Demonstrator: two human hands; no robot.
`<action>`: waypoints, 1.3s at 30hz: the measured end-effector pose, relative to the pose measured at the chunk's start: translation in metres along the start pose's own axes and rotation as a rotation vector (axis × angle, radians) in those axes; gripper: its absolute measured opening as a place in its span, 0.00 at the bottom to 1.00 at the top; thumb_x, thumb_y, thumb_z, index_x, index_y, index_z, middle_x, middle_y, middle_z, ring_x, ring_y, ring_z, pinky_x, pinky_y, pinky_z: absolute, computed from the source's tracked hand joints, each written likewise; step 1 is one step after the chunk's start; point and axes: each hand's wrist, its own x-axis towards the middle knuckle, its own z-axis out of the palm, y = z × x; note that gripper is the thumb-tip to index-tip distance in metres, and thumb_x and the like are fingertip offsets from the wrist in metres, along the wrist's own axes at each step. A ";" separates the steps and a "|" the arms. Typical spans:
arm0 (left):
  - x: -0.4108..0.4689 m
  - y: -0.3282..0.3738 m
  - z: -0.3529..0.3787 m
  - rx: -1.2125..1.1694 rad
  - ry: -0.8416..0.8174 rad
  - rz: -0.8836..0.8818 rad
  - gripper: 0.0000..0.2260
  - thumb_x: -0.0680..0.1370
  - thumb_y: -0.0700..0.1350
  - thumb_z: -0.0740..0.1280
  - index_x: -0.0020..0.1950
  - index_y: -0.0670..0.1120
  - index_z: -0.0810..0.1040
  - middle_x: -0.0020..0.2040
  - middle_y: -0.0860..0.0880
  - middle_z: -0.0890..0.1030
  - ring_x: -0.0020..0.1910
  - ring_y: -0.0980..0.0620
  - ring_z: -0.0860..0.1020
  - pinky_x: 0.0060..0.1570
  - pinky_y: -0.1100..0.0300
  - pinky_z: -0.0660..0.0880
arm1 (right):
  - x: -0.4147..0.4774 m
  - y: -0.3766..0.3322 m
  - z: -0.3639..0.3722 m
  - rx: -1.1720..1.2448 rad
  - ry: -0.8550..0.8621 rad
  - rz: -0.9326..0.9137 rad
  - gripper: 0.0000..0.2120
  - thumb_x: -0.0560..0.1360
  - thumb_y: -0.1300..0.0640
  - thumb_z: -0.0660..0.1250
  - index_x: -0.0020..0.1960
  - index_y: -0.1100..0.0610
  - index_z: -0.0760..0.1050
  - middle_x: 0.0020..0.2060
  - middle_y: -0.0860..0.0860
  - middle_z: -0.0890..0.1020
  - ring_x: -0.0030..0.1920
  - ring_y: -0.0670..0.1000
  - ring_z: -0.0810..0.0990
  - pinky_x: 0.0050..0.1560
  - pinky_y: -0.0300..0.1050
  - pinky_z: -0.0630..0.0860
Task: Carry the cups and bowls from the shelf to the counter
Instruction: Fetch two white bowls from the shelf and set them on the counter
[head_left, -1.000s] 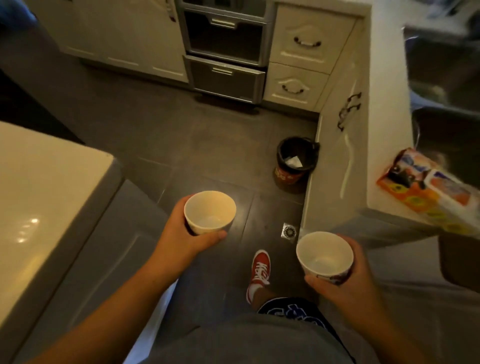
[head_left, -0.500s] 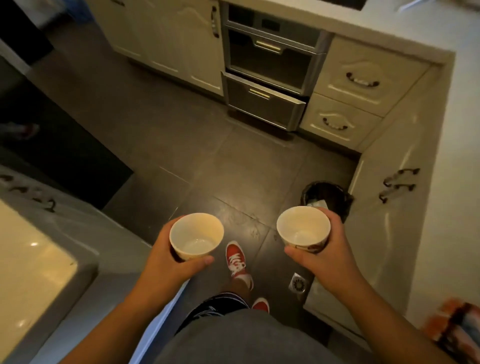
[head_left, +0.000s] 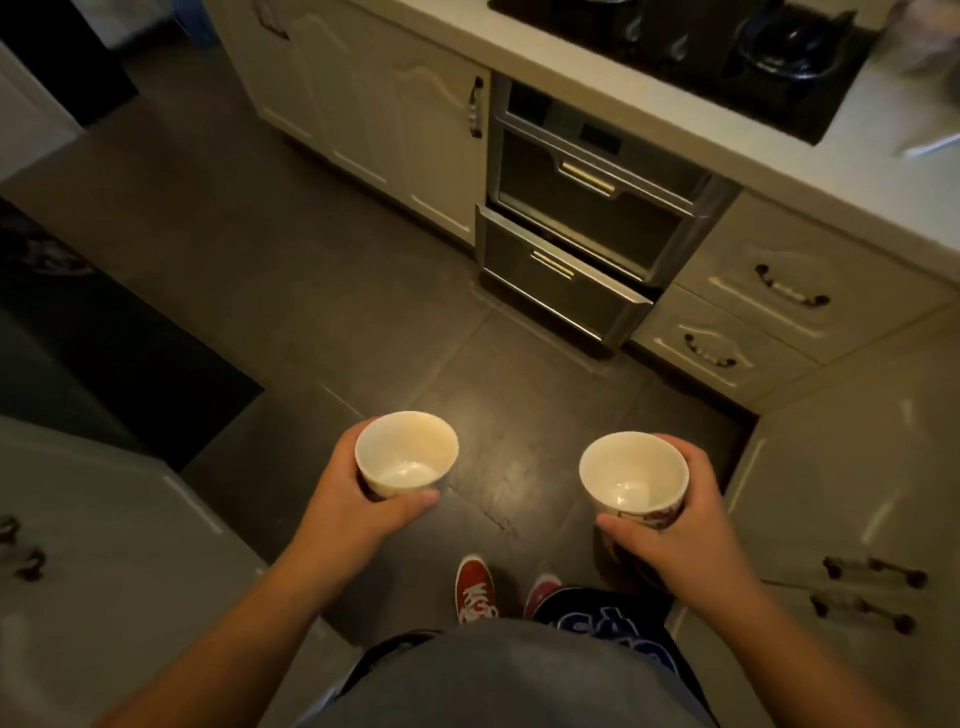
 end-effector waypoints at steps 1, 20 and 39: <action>0.017 0.006 0.004 -0.003 -0.009 -0.002 0.33 0.58 0.54 0.80 0.59 0.67 0.69 0.52 0.71 0.76 0.54 0.68 0.76 0.42 0.74 0.76 | 0.013 -0.002 -0.005 -0.001 0.001 0.007 0.41 0.58 0.56 0.82 0.59 0.31 0.63 0.50 0.25 0.72 0.53 0.28 0.73 0.44 0.31 0.73; 0.276 0.095 0.006 -0.077 0.284 -0.063 0.35 0.61 0.43 0.81 0.64 0.55 0.70 0.57 0.56 0.78 0.54 0.66 0.77 0.46 0.74 0.74 | 0.388 -0.089 0.014 -0.077 -0.356 -0.097 0.43 0.55 0.49 0.82 0.60 0.29 0.62 0.51 0.23 0.70 0.56 0.29 0.71 0.41 0.24 0.76; 0.484 0.088 -0.221 -0.122 0.446 -0.148 0.34 0.63 0.49 0.79 0.62 0.65 0.67 0.55 0.70 0.76 0.56 0.68 0.75 0.42 0.74 0.76 | 0.627 -0.251 0.249 -0.059 -0.571 -0.168 0.41 0.58 0.59 0.83 0.58 0.32 0.65 0.52 0.30 0.74 0.54 0.36 0.76 0.45 0.33 0.79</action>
